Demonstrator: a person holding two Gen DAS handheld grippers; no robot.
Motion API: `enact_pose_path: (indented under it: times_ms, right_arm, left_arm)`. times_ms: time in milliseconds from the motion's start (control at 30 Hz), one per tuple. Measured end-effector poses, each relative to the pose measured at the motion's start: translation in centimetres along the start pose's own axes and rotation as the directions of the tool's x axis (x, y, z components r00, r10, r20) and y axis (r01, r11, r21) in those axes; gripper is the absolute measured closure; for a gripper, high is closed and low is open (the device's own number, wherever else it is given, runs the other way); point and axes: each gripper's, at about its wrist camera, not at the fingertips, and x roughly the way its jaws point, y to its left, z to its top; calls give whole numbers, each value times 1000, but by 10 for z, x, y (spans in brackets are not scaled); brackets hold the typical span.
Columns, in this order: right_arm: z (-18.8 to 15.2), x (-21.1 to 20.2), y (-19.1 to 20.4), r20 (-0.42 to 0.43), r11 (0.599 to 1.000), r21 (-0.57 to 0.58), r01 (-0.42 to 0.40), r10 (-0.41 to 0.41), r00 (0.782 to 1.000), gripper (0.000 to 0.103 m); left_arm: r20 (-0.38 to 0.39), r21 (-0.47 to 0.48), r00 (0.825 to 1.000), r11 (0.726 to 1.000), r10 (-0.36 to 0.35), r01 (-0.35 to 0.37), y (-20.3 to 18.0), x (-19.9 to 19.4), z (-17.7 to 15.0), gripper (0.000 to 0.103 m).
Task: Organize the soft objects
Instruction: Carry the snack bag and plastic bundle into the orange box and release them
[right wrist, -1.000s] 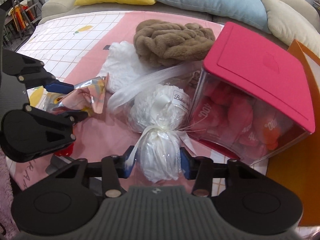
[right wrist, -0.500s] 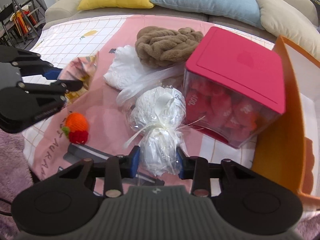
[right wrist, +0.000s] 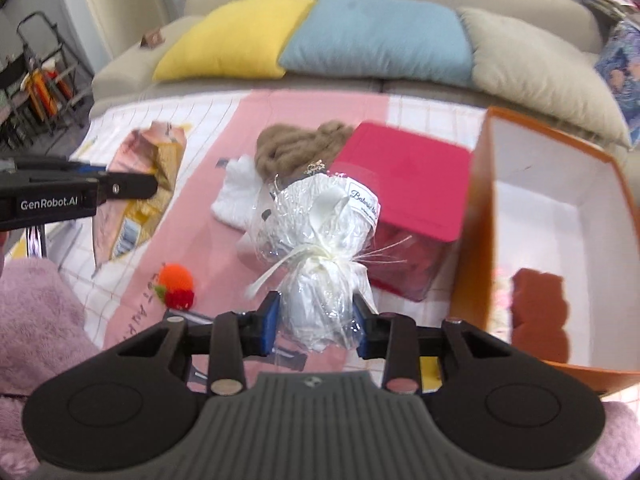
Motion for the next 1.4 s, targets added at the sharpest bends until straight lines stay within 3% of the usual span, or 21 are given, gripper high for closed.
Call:
enact_pose_path:
  times_ms: [233, 467, 567, 700, 833, 1067, 1167, 1400]
  right_arm:
    - [6, -33, -47, 65, 990, 89, 109, -115, 991, 67]
    - [4, -45, -117, 20, 951, 197, 239, -248, 969, 67]
    - [4, -41, -146, -19, 938, 217, 270, -272, 962, 67]
    - [2, -28, -176, -75, 927, 234, 294, -284, 956, 67]
    - [-1, -14, -198, -119, 918, 229, 325, -305, 945, 67]
    - [-3, 15, -217, -161, 911, 177, 373, -347, 924, 67]
    - [-7, 26, -218, -186, 910, 143, 390, -362, 913, 66]
    - [-12, 39, -219, -183, 908, 64, 415, -398, 899, 62]
  left_arm:
    - [21, -28, 980, 980, -196, 196, -32, 8, 30, 82]
    - [-2, -40, 908, 907, -420, 419, -88, 39, 64, 82]
    - [-30, -92, 877, 875, -479, 475, -112, 61, 76, 82]
    - [-64, -138, 854, 852, -516, 504, -140, 93, 88, 82]
    - [-118, -147, 857, 862, -502, 485, -164, 128, 93, 82]
    - [-243, -92, 890, 923, -385, 374, -191, 180, 92, 82]
    - [-288, -100, 886, 931, -364, 350, -197, 196, 91, 82]
    - [-310, -31, 906, 955, -289, 294, -207, 207, 89, 96]
